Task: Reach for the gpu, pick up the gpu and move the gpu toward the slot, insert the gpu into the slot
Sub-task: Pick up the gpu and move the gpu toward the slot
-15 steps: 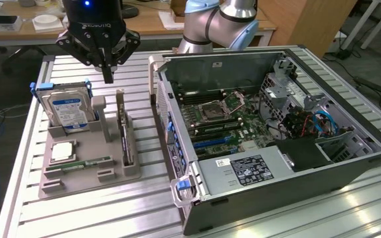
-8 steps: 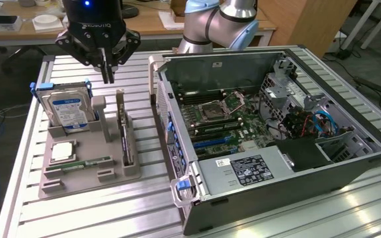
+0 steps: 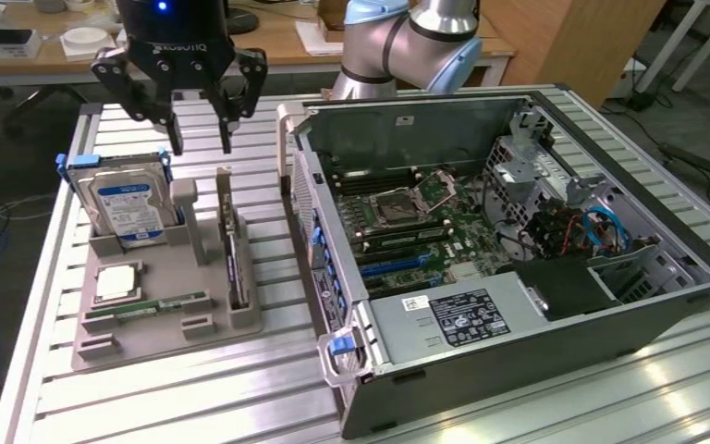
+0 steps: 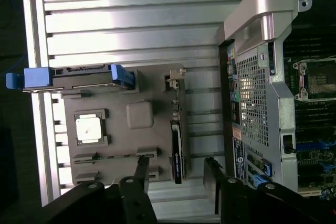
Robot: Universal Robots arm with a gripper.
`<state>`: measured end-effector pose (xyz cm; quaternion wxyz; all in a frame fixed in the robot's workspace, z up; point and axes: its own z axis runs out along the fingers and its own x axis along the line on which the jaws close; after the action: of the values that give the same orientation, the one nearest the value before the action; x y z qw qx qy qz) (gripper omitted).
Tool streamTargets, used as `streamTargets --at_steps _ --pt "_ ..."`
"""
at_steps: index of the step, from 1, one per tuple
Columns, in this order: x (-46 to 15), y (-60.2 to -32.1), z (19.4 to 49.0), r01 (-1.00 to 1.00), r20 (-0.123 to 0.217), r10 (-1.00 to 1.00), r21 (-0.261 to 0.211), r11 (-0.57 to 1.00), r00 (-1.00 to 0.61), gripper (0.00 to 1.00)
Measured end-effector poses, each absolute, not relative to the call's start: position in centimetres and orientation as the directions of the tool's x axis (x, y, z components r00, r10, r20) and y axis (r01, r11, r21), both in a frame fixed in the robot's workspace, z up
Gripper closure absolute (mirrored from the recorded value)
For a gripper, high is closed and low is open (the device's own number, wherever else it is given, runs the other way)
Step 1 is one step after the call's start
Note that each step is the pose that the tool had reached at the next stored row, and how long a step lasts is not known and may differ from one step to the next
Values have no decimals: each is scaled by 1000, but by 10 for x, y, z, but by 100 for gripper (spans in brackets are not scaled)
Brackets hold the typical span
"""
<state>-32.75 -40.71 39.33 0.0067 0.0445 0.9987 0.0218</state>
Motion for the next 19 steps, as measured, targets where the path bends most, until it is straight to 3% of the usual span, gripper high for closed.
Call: streamTargets --at_steps 2,5,6,19 --pt "-327 -407 393 89 -11 89 44 995 -996 42" --pt "-328 -407 393 89 -11 89 44 995 -996 36" --pt "-329 -407 393 86 -12 87 42 995 -996 29" --pt "-329 -407 379 16 -12 16 44 999 -1000 29"
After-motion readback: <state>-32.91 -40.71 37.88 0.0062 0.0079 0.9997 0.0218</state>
